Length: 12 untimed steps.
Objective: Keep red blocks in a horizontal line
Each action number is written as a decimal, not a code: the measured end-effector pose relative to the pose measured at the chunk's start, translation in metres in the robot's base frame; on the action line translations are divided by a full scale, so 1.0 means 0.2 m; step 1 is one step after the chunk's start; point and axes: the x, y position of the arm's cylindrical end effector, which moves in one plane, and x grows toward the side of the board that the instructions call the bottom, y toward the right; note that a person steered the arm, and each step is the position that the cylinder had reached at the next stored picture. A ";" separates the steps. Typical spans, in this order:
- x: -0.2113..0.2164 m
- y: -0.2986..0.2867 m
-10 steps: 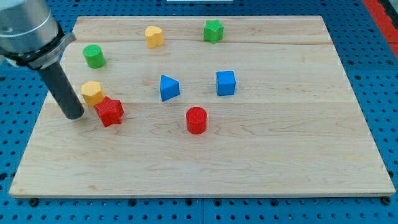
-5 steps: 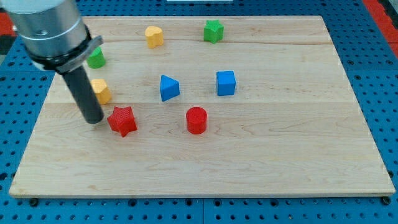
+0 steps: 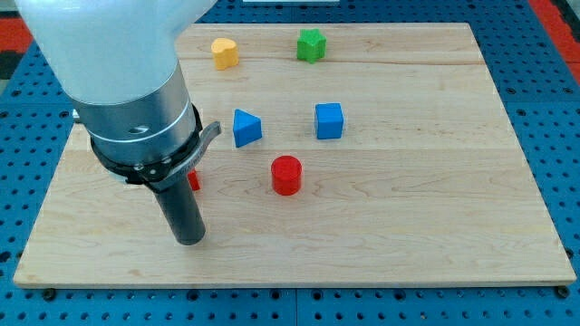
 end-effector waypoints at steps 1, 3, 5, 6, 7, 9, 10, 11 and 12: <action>0.00 0.00; 0.04 0.32; -0.12 0.58; -0.19 0.54; -0.08 0.26; -0.24 0.31; -0.24 0.48; -0.26 0.51; -0.22 0.61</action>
